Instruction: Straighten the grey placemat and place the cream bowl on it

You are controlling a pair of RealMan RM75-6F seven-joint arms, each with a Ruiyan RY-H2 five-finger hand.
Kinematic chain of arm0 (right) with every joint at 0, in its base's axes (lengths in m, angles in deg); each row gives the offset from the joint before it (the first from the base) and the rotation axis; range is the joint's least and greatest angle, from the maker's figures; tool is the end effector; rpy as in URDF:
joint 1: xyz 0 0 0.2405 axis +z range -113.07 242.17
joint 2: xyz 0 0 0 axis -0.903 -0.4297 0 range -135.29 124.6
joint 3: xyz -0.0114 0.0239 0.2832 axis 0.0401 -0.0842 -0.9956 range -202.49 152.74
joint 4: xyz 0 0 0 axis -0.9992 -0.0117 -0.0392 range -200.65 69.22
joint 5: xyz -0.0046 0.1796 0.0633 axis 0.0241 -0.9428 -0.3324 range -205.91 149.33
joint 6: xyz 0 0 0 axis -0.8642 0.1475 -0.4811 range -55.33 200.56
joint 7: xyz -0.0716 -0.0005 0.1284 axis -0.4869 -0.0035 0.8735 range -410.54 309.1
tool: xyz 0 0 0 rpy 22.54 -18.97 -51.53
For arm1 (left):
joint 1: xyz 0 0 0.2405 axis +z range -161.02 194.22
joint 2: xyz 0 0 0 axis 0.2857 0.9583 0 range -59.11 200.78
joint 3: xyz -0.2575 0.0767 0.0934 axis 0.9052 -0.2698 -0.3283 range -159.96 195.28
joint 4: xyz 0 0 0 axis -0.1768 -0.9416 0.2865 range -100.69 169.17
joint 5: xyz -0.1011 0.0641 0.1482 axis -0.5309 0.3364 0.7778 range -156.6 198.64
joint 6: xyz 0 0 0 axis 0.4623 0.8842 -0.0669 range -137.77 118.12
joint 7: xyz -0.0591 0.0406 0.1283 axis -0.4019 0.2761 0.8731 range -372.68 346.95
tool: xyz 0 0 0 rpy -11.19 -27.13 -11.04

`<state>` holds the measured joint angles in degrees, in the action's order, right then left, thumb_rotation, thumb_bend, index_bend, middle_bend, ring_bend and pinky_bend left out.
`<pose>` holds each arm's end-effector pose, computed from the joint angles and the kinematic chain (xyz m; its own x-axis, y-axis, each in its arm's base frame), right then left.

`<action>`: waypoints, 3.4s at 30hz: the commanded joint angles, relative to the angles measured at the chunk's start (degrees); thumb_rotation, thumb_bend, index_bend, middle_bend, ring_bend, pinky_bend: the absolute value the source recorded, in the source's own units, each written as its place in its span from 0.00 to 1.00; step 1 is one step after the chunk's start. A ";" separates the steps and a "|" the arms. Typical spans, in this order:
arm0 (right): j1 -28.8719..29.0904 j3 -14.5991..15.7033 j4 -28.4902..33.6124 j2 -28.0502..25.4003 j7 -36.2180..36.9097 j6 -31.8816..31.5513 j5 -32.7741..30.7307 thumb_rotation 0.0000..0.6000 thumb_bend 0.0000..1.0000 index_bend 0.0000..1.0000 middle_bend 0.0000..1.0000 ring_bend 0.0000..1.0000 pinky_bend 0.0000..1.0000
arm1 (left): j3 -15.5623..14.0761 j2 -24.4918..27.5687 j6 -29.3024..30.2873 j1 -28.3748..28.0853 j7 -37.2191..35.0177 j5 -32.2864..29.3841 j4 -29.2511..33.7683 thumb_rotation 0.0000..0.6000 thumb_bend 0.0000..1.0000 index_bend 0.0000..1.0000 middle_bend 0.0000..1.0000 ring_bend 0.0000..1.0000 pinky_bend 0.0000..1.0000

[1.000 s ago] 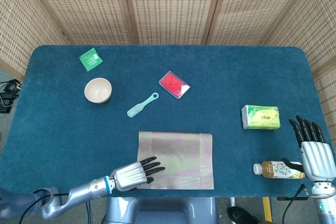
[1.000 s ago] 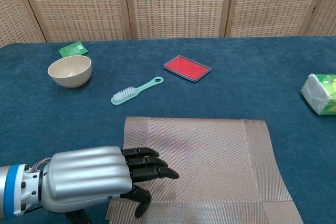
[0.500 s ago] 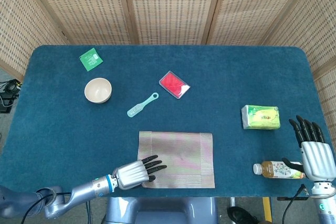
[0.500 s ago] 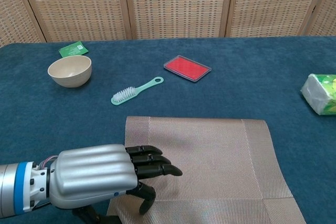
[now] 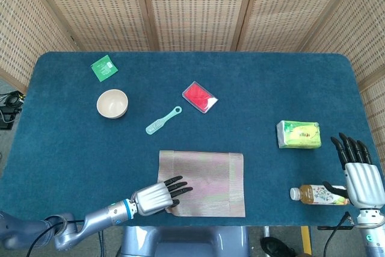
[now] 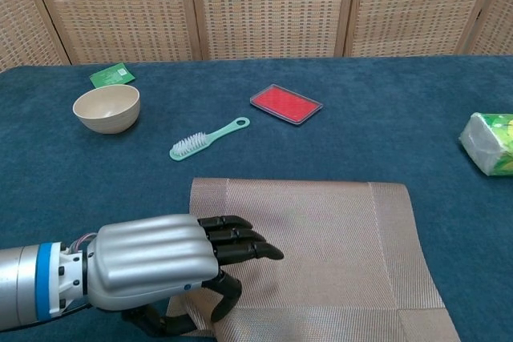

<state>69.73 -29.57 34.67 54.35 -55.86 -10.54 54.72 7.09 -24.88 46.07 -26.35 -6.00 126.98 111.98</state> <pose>-0.3108 -0.1903 0.2054 0.4132 -0.0103 0.9106 -0.9104 0.0208 0.4133 -0.1603 0.2377 -0.0795 0.7008 0.2093 0.6820 0.4047 -0.9039 -0.1384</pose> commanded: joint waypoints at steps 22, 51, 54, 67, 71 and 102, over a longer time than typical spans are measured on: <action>-0.29 -0.10 -0.14 0.46 -0.66 -1.38 0.89 1.00 0.00 0.00 0.00 0.00 0.00 | 25.11 1.20 -1.55 -4.06 2.59 -23.72 6.11 1.00 0.57 0.78 0.00 0.00 0.00; 0.59 -0.50 -1.02 1.43 -2.61 0.72 -1.50 1.00 0.00 0.00 0.00 0.00 0.00 | 32.06 -3.15 -5.78 -11.17 -4.15 -39.90 -23.83 1.00 0.00 0.00 0.00 0.00 0.00; 0.73 -0.31 -1.58 1.88 -2.85 0.71 -0.91 1.00 0.00 0.00 0.00 0.00 0.00 | 31.53 0.74 -2.56 -8.96 -1.99 -39.35 -18.51 1.00 0.00 0.00 0.00 0.00 0.00; 5.89 2.80 -7.63 5.96 -11.01 5.33 9.58 1.00 0.00 0.00 0.00 0.00 0.00 | 26.92 23.02 14.56 8.42 10.21 -41.85 15.02 1.00 0.00 0.00 0.00 0.00 0.00; 8.75 4.30 -8.10 6.33 -13.20 8.79 13.74 1.00 0.00 0.00 0.00 0.00 0.00 | 24.26 26.67 18.12 13.19 9.20 -40.79 19.28 1.00 0.00 0.00 0.00 0.00 0.00; 25.30 7.60 -13.48 21.88 -15.53 27.57 25.22 1.00 0.00 0.16 0.00 0.00 0.00 | 19.01 31.97 25.20 23.78 6.21 -34.19 25.86 1.00 0.00 0.00 0.00 0.00 0.00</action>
<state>94.54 -21.76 21.64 75.61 -71.11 16.35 80.49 26.08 7.07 71.29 -2.58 0.24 92.81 137.83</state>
